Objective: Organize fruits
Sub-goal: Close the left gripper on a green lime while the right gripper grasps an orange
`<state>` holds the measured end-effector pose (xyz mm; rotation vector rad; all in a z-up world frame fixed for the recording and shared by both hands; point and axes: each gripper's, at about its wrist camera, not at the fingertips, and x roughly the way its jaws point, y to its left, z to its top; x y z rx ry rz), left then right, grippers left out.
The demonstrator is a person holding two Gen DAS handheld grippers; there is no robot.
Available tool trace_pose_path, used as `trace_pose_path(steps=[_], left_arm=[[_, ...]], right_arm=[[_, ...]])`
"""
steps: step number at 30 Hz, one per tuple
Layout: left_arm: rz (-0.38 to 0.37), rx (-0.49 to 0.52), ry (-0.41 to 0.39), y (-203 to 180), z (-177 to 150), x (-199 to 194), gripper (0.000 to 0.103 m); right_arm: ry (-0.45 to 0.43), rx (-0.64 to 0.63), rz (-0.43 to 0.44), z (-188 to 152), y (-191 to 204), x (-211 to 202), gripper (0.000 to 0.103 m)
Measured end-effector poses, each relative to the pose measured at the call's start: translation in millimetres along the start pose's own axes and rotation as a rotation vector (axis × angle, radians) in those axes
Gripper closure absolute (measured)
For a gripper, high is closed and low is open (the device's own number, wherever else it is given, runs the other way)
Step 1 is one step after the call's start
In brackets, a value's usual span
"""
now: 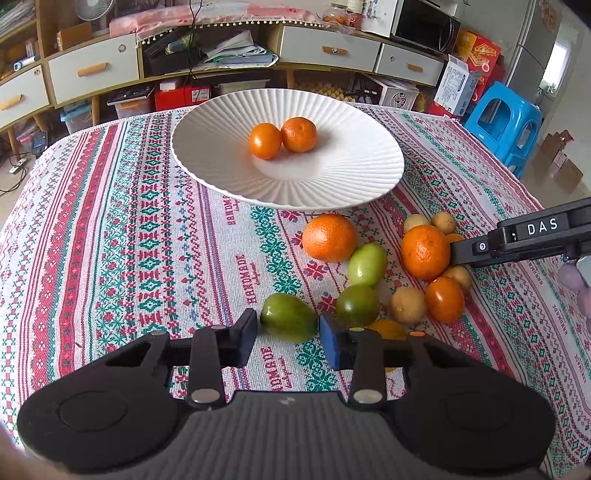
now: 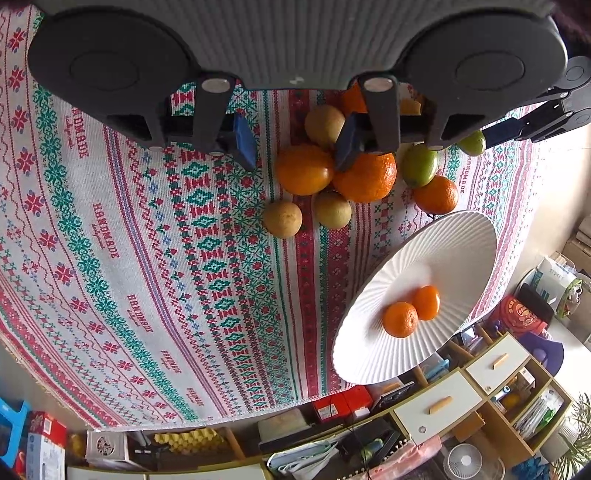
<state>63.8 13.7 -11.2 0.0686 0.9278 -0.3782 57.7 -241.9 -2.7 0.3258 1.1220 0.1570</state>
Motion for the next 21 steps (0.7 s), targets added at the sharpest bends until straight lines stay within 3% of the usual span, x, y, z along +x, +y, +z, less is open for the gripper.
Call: trace_pose_path(steps=[18, 21], left_arm=[[0.016, 0.037, -0.011, -7.8, -0.6, 0.3, 0.067], [0.013, 0.039, -0.013, -7.9, -0.7, -0.9, 0.067]], right_arm=[[0.003, 0.010, 0.045, 5.5, -4.3, 1.9, 0.060], [0.004, 0.004, 0.053, 5.4, -3.2, 0.4, 0.065]])
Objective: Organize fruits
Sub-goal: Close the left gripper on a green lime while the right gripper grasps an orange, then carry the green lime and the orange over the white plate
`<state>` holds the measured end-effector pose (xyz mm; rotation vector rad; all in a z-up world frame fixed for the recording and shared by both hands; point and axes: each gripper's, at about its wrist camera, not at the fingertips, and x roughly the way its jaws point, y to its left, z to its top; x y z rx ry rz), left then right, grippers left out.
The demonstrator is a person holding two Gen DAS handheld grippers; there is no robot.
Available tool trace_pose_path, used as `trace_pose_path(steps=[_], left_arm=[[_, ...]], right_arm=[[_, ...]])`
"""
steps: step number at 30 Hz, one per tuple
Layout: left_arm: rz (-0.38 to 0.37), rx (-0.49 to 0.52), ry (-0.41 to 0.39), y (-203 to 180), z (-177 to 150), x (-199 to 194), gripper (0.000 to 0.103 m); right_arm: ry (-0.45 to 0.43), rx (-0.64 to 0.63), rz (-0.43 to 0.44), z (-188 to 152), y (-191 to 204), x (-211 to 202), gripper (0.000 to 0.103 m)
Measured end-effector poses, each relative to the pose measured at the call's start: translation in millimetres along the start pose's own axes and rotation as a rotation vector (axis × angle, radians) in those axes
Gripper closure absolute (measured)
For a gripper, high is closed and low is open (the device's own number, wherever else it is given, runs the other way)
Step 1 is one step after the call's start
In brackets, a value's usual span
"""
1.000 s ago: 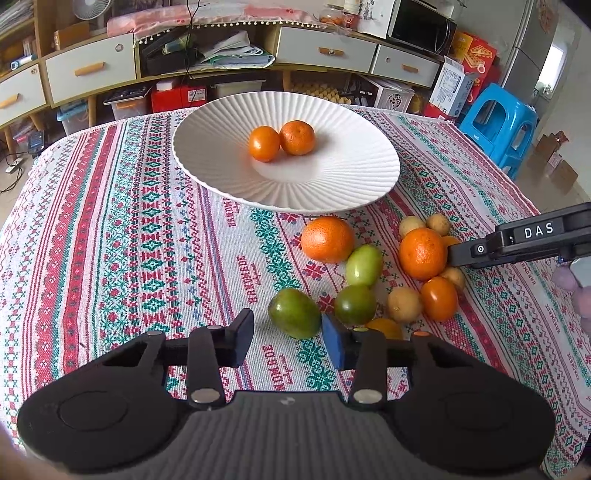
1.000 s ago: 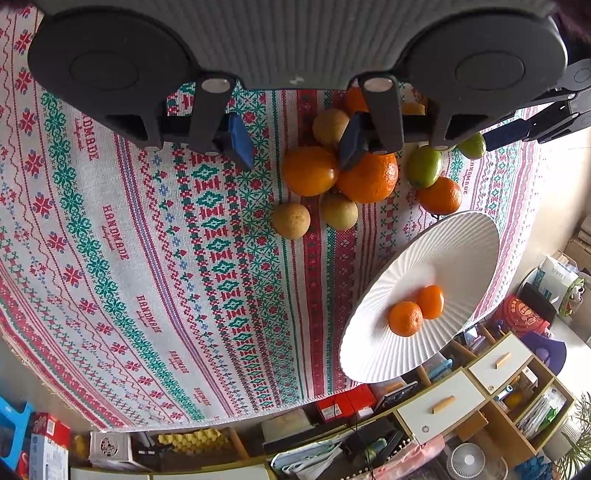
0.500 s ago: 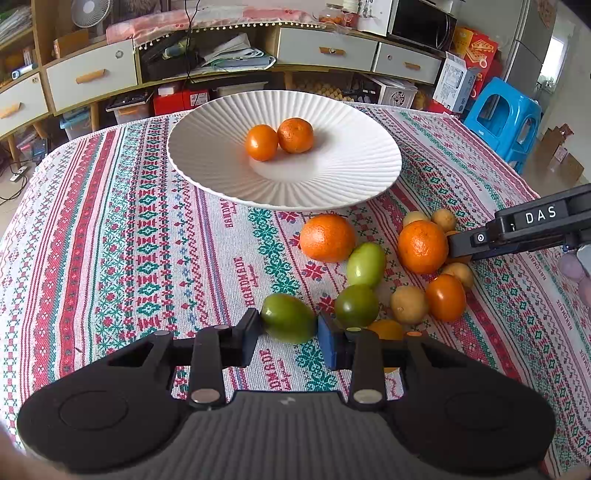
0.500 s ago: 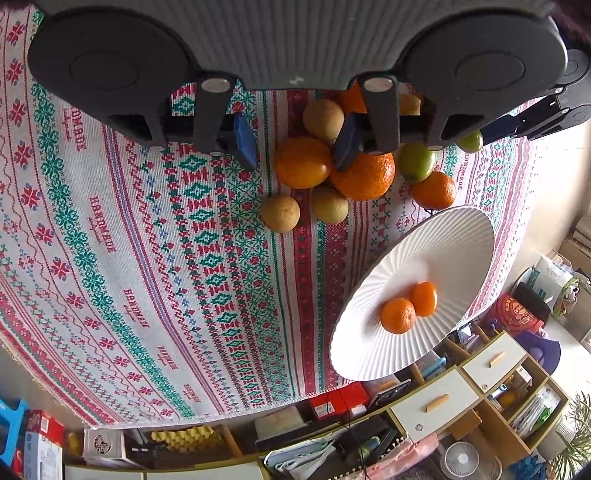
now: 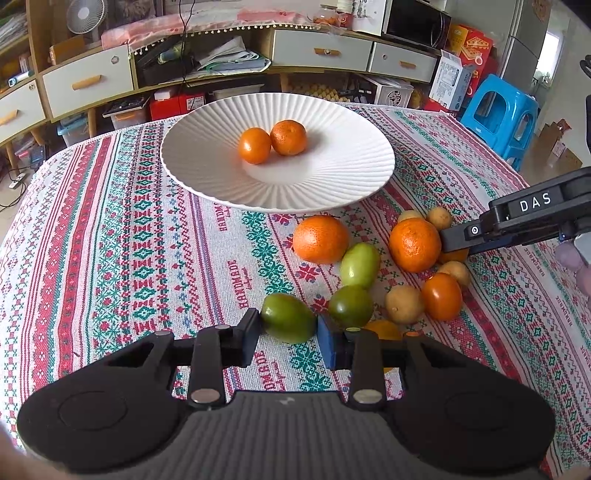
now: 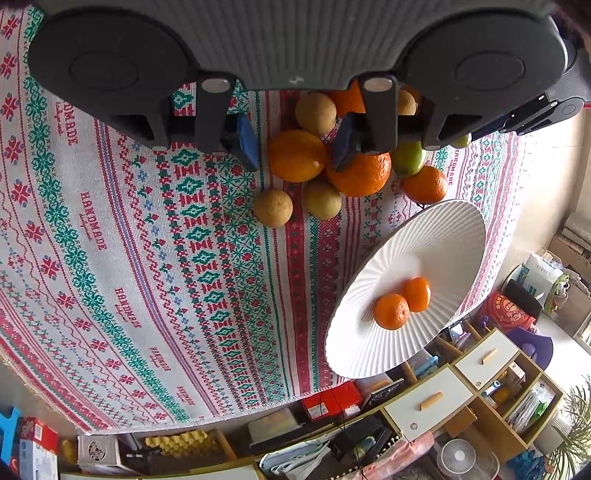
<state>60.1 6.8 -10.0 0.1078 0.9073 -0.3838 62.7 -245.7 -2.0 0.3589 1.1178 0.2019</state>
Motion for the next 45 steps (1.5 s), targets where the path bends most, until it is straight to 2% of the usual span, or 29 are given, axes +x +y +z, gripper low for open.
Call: trace_pose_path(steps=[11, 15, 26, 33, 45], left_arm=[[-0.004, 0.000, -0.003, 1, 1, -1, 0.067], [-0.008, 0.004, -0.010, -1, 2, -4, 0.067], [-0.033, -0.008, -0.046, 5, 7, -19, 0.068], [-0.051, -0.015, -0.076, 6, 13, -28, 0.068], [-0.061, -0.039, -0.123, 3, 35, -28, 0.068]], right_arm=[[-0.003, -0.027, -0.008, 1, 1, 5, 0.067], [0.002, -0.041, -0.018, -2, 3, 8, 0.072], [-0.036, -0.047, -0.035, 1, 10, -9, 0.073], [-0.090, -0.035, 0.001, 10, 17, -25, 0.073], [-0.122, 0.007, 0.082, 32, 28, -21, 0.073]])
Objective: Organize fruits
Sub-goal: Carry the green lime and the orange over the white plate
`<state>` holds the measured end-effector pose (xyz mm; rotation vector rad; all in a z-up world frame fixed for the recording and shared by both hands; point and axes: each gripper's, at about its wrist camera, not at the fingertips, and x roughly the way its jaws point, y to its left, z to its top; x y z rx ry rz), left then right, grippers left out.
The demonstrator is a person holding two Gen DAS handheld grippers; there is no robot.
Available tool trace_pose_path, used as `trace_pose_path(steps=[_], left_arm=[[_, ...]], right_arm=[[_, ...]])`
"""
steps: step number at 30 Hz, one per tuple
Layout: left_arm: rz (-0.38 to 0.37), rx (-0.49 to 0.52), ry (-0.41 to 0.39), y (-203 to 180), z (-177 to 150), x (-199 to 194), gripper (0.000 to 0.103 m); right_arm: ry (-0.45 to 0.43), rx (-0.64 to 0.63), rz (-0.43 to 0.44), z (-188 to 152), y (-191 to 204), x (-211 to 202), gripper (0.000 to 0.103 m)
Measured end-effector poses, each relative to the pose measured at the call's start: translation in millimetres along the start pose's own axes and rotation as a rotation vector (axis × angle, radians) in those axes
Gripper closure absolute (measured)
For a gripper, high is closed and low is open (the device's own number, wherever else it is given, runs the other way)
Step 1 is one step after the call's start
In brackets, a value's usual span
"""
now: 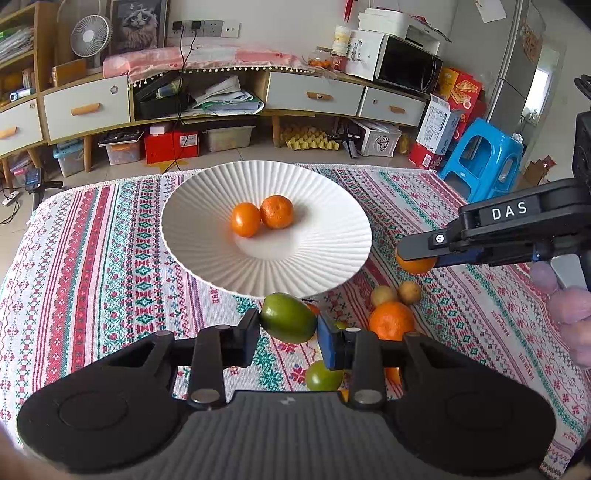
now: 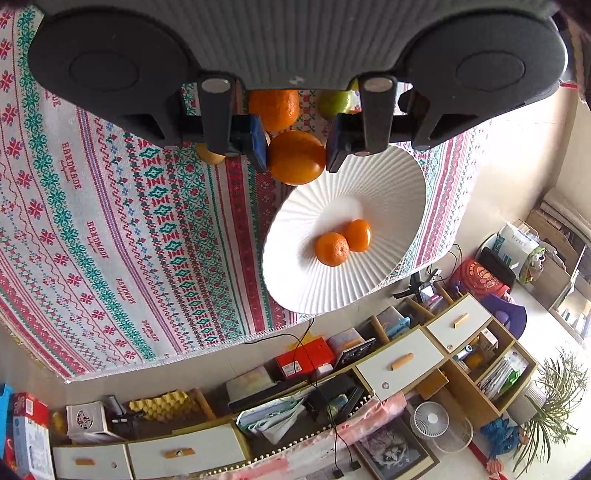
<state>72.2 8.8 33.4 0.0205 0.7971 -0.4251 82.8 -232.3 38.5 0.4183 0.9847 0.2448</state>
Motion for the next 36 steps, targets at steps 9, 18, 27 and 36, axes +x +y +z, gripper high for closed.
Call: trace_pose_path(steps=[9, 18, 27, 36], left_arm=[[0.019, 0.000, -0.010, 0, 20, 17, 0.068], [0.028, 0.042, -0.042, 11, 22, 51, 0.068], [0.022, 0.045, -0.046, 20, 30, 73, 0.068], [-0.016, 0.038, -0.036, 20, 33, 85, 0.067]], right_arm=[[-0.010, 0.011, 0.055, 17, 16, 20, 0.073], [0.020, -0.006, 0.070, 27, 21, 49, 0.073], [0.032, -0.055, 0.072, 32, 29, 67, 0.073], [0.051, -0.075, 0.057, 36, 31, 79, 0.073]])
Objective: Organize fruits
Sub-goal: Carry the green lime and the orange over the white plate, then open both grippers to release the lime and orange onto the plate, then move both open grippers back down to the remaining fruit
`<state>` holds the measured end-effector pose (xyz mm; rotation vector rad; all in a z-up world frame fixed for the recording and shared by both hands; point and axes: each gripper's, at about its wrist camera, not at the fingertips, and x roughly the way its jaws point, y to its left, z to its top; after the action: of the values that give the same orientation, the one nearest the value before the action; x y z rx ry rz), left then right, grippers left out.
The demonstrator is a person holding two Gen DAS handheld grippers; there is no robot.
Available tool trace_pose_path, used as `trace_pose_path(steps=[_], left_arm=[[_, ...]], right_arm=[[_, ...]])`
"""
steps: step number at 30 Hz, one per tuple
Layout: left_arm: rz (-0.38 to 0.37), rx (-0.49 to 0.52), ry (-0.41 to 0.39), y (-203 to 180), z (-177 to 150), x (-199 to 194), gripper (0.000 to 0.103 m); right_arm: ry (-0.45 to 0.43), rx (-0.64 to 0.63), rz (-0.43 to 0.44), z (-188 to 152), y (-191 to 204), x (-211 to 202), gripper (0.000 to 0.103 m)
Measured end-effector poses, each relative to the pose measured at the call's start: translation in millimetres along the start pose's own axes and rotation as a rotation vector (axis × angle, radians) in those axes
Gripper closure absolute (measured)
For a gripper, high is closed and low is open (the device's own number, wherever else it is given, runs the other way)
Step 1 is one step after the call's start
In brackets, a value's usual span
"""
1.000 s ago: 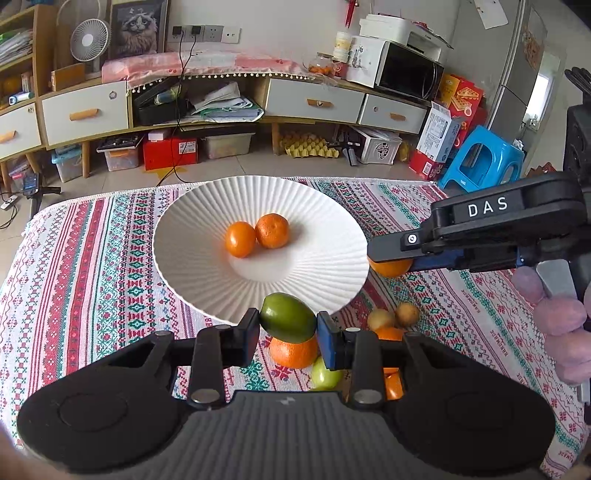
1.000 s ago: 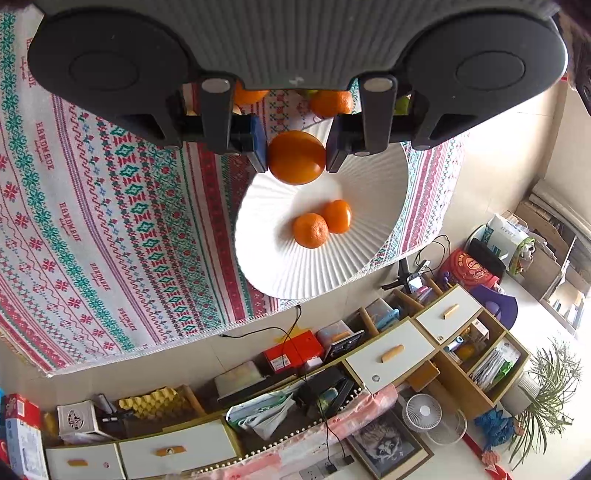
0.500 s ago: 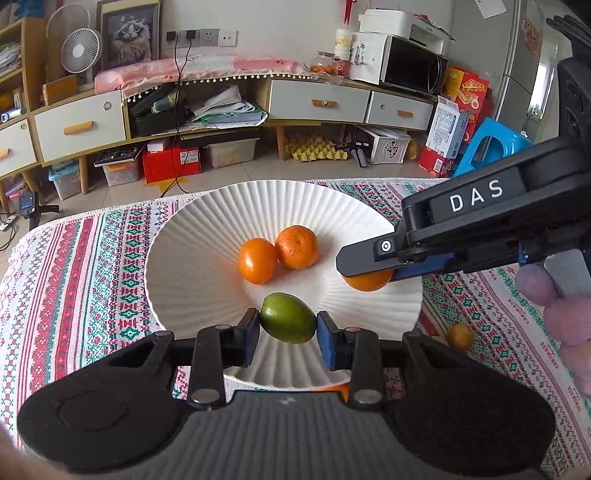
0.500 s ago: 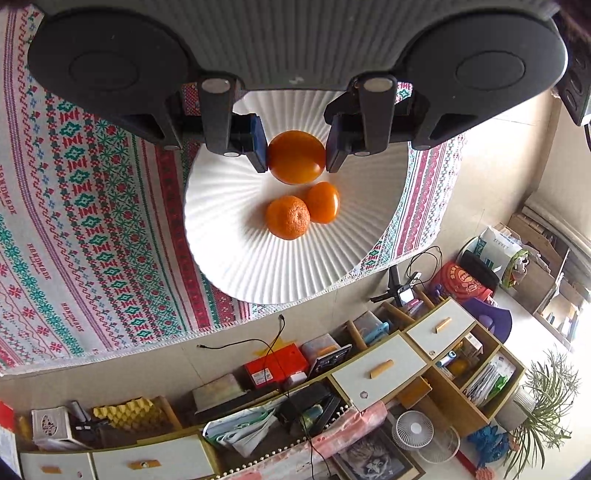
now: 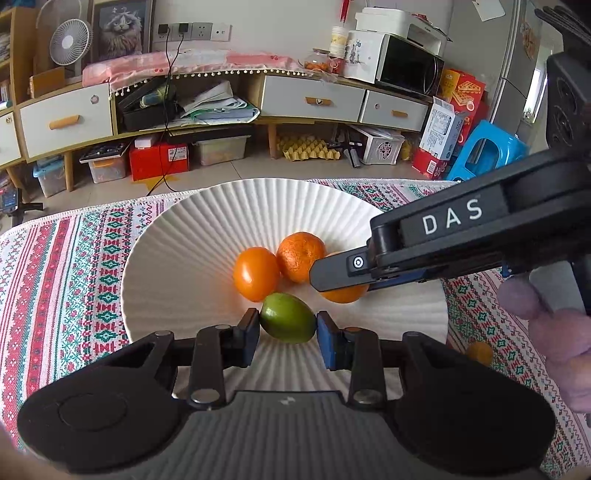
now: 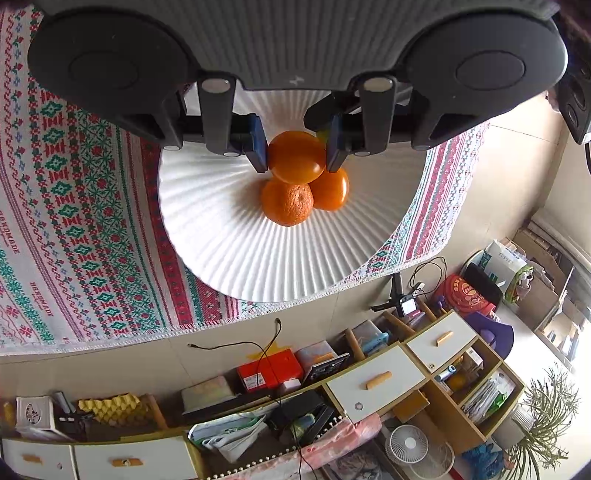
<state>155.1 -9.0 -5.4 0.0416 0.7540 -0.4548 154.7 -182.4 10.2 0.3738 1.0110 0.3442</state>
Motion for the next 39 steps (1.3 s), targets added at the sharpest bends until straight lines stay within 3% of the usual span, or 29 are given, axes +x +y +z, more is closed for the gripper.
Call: trace_pose_path(steps=[15, 23, 27, 32, 39], left_arm=[[-0.010, 0.026, -0.007, -4, -1, 2, 0.066], [-0.006, 0.022, -0.014, -4, -1, -6, 0.045], [0.003, 0.016, -0.015, -6, 0, -17, 0.039], [0.022, 0.005, -0.028, -11, 0, -38, 0.023], [0.070, 0.066, -0.034, -29, -5, -69, 0.009]], right_arm=[[0.010, 0.000, -0.006, 4, -3, 5, 0.071], [-0.004, 0.046, 0.011, 6, -7, -1, 0.050], [-0.023, 0.075, 0.019, 6, -10, -13, 0.045], [-0.053, 0.048, -0.016, 2, -6, -32, 0.035], [-0.094, 0.034, -0.042, -12, -2, -58, 0.023]])
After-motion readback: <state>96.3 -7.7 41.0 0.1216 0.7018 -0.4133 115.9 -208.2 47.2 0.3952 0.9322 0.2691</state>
